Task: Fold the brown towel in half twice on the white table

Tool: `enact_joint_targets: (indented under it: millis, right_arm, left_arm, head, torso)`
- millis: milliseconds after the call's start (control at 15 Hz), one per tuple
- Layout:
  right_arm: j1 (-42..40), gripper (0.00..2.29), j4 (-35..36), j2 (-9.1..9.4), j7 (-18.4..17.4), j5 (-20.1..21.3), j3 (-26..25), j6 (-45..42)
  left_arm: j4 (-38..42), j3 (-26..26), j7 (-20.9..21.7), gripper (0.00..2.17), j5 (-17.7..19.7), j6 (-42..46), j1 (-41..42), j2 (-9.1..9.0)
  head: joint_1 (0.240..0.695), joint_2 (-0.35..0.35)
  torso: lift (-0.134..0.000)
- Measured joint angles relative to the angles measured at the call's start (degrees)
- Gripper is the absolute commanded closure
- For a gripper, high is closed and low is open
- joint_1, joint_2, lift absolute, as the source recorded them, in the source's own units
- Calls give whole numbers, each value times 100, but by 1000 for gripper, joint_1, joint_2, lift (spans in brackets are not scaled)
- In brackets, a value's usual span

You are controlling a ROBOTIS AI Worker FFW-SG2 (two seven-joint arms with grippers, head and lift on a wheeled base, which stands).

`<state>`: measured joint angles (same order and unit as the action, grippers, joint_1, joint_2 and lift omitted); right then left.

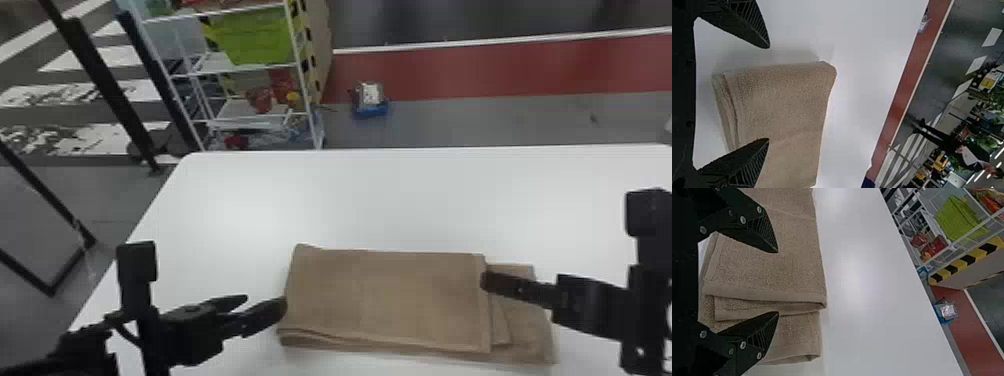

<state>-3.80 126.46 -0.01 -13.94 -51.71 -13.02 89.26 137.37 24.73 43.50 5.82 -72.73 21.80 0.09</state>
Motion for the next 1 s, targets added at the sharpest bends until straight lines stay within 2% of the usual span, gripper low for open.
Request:
enact_joint_targets:
  millis: [133, 800, 867, 1000]
  right_arm:
    - [33, 475, -112, -3, -38, 136, 86, 0]
    - [426, 478, -963, 1, -37, 695, 602, 0]
    - [463, 589, -1012, 1, -39, 739, 653, 0]
    - [513, 593, -1075, 1, -39, 798, 708, 0]
  left_arm:
    - [-29, -2, 0, 36, -2, 4, -19, 0]
    - [-99, 84, 37, 36, -2, 14, -64, 0]
    - [-103, 86, 38, 36, -2, 13, -71, 0]
    - [-105, 87, 38, 36, -2, 11, -76, 0]
  head:
    - [695, 201]
    - [695, 231]
    - [695, 233]
    - [695, 235]
  torso:
    - [-124]
    - [-124]
    - [-124]
    - [-124]
